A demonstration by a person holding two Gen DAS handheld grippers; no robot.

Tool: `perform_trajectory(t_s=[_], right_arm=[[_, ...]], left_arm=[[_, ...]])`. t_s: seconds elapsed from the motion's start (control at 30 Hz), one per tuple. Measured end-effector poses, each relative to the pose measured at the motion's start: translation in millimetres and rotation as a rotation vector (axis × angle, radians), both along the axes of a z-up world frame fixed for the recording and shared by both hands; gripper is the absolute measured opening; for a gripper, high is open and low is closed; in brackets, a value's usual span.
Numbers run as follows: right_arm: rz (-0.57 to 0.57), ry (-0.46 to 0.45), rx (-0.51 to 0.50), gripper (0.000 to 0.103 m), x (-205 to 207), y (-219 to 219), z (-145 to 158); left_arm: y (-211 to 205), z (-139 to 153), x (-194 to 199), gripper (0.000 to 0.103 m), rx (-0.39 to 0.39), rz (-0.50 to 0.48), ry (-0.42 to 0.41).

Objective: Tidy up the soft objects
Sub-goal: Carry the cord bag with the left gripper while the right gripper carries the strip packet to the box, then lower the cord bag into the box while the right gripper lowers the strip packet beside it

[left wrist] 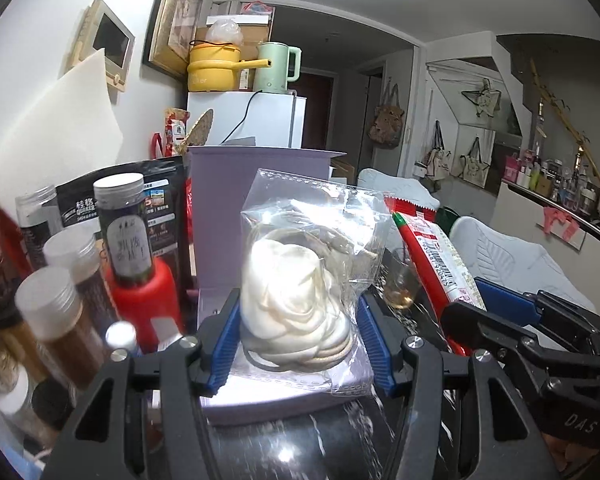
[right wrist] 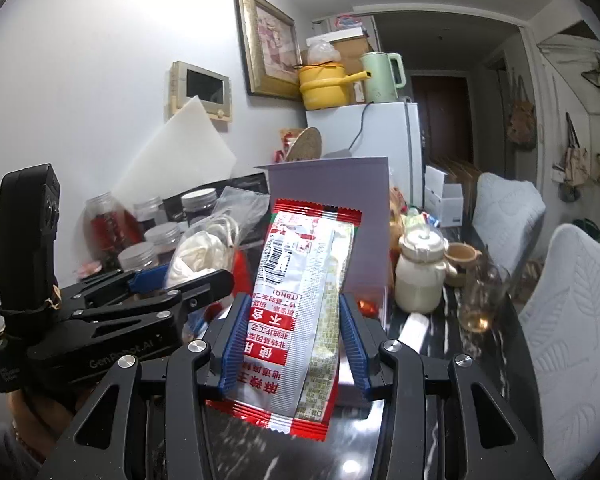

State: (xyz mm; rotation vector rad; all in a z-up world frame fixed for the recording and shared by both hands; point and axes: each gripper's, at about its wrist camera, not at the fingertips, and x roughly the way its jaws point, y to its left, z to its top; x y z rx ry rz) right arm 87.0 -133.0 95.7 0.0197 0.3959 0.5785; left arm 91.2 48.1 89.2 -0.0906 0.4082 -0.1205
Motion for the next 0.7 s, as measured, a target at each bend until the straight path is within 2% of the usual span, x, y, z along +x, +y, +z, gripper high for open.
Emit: perform_trajectory(t_s=[0.4,0.7], right_arm=[[0.0,-0.021,-0.034,0.044,78.6,21.1,-1.5],[0.008,0.048,-0.071,0.044,127.4,38.4,-25.6]], left_arm=[[12.8,-10.1,72.4,0.055,0.01,0.06,0.022],[16.4,-43.1,115.6,0.055,0.019,0.092,0.11]])
